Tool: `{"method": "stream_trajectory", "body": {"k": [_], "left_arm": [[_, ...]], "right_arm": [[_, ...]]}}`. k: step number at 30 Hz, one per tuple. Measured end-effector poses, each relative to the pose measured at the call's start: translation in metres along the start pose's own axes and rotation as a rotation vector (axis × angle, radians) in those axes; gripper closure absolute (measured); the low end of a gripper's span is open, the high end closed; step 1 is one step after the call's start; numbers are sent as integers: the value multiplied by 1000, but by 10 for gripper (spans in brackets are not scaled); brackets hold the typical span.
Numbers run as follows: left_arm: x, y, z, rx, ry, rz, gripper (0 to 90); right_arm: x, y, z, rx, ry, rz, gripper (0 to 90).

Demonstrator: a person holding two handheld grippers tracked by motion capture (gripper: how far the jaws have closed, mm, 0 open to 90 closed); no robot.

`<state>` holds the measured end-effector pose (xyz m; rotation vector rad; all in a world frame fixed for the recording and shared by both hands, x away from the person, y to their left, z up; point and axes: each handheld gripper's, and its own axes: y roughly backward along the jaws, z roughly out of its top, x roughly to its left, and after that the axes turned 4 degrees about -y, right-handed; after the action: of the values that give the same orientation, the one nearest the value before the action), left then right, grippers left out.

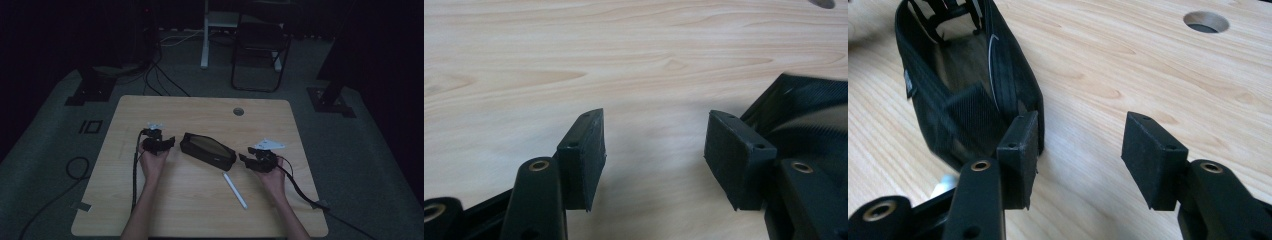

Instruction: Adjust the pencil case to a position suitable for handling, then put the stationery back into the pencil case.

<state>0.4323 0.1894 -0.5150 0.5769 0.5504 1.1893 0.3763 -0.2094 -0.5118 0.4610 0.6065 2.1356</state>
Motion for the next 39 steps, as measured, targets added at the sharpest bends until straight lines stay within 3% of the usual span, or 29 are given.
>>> {"method": "stream_trajectory", "body": {"k": [5,10,17,25,30,35,39], "left_arm": [[14,23,-12,3,-32,38,404],[18,40,-20,-18,-30,26,395],[15,53,-21,-51,-47,8,396],[8,65,-17,-86,-109,-13,396],[8,72,-11,-98,-195,-40,396],[7,76,-7,-77,-305,-71,396],[7,78,-9,-50,-351,-78,390]], "right_arm": [[-4,12,-6,19,11,-9,490],[-4,19,-10,32,10,-8,487],[0,26,-11,36,14,-15,479],[0,38,-17,37,7,-23,442],[6,48,-23,44,5,-13,411],[16,50,-30,57,27,3,387],[26,48,-36,79,45,14,385]]}}
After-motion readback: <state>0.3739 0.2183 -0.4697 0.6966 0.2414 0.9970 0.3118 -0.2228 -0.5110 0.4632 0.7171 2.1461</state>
